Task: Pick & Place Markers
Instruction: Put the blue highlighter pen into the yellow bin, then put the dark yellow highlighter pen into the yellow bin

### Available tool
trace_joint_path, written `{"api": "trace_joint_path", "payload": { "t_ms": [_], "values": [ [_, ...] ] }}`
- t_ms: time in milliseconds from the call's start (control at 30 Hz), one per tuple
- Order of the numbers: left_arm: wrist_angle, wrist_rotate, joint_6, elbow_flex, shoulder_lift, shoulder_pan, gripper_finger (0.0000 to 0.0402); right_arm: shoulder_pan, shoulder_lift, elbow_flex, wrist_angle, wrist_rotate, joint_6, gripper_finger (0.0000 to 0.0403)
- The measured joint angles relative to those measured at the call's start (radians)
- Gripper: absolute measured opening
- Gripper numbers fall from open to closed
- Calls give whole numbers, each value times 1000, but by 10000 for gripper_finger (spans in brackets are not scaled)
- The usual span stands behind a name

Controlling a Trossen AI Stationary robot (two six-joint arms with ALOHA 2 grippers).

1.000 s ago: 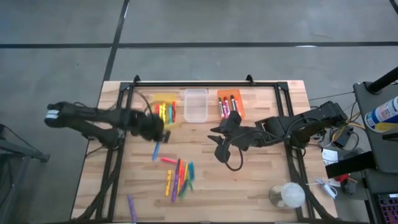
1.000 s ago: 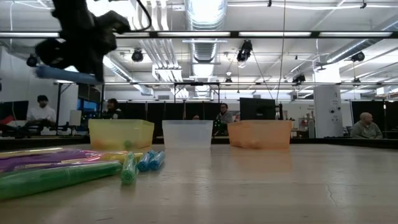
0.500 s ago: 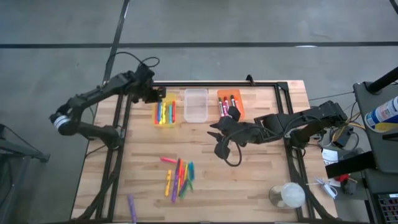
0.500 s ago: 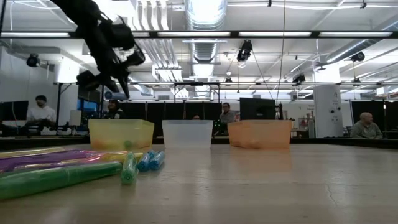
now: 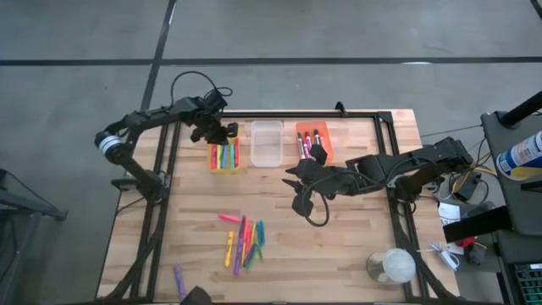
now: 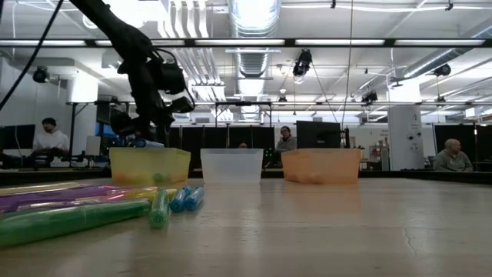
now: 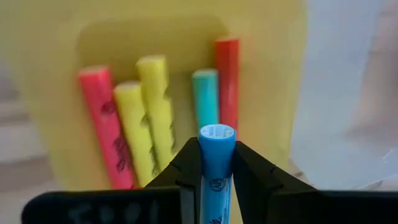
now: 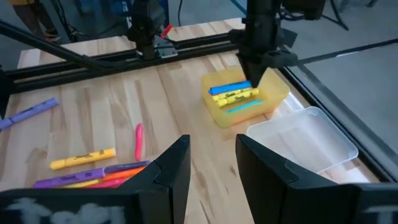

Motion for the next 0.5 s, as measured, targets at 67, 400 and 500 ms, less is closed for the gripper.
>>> {"api": "trace_joint_path", "payload": {
  "t_ms": [67, 400, 500],
  "values": [
    [3, 8, 18, 17, 16, 0, 73, 0, 0, 0, 0, 0, 32, 121],
    [-20, 45, -12, 87, 21, 15, 162, 7, 0, 0, 0, -3, 104, 121],
    [-50, 100, -16, 104, 13, 2, 163, 6, 0, 0, 0, -3, 106, 121]
  ]
}}
